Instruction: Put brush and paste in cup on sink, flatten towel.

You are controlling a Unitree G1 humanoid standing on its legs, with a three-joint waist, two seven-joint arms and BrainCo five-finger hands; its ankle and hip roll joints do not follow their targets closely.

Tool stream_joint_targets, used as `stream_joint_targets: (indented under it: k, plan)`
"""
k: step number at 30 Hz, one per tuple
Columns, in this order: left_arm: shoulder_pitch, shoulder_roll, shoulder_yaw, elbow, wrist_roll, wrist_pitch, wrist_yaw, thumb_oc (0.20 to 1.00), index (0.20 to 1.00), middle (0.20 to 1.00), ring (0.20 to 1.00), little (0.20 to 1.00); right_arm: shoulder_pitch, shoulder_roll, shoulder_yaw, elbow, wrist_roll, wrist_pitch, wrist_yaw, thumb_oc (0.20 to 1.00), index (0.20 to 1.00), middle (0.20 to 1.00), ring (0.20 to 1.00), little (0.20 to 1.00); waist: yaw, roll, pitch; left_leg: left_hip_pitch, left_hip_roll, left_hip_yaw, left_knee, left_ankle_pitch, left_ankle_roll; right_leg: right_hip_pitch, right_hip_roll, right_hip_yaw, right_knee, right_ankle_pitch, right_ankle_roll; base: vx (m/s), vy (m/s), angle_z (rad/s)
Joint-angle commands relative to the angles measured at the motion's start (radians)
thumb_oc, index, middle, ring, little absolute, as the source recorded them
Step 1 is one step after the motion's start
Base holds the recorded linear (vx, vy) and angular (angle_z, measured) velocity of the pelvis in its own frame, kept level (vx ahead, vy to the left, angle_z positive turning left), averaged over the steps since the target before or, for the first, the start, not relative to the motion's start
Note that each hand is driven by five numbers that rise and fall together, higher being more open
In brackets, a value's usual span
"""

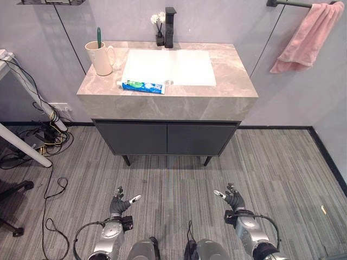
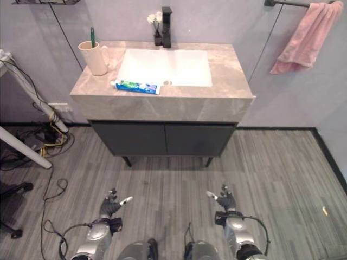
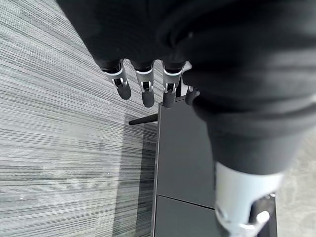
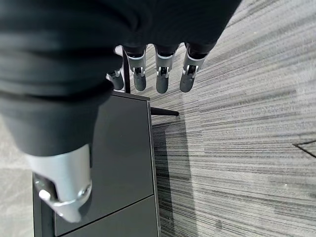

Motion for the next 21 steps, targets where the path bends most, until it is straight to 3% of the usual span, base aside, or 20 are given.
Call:
stream_joint_targets:
  k: [1, 13, 21]
  plan:
    - [-0.014, 0.021, -0.033, -0.058, 0.007, -0.044, 0.012, 1.000, 1.000, 1.000, 1.000, 1.000, -0.013, -0.021, 0.005, -0.019, 0.018, -0.052, 0.006, 1.000, 1.000, 1.000, 1.000, 1.000, 0.002, 0.012, -0.021, 0.074, 0.073, 0.029, -0.047, 0.037, -0.085, 0.004, -0.120, -0.010, -0.028, 0.141, 0.143, 0.00, 0.000, 0.00]
    - [0.004, 0.008, -0.056, -0.027, 0.041, -0.038, -0.004, 1.000, 1.000, 1.000, 1.000, 1.000, 0.007, -0.025, 0.019, 0.028, -0.021, -0.043, 0.007, 1.000, 1.000, 1.000, 1.000, 1.000, 0.000, 0.016, -0.037, 0.105, 0.067, 0.032, -0.127, 0.080, -0.087, 0.033, -0.091, -0.012, -0.120, 0.166, 0.130, 0.00, -0.008, 0.00]
    - [0.014, -0.002, -0.068, -0.017, 0.056, -0.036, -0.001, 1.000, 1.000, 1.000, 1.000, 1.000, 0.013, -0.024, 0.036, 0.064, -0.052, -0.033, -0.012, 1.000, 1.000, 1.000, 1.000, 1.000, 0.002, 0.026, -0.055, 0.158, 0.054, 0.037, -0.273, 0.140, -0.084, 0.073, -0.060, -0.013, -0.242, 0.196, 0.118, 0.00, -0.005, 0.00]
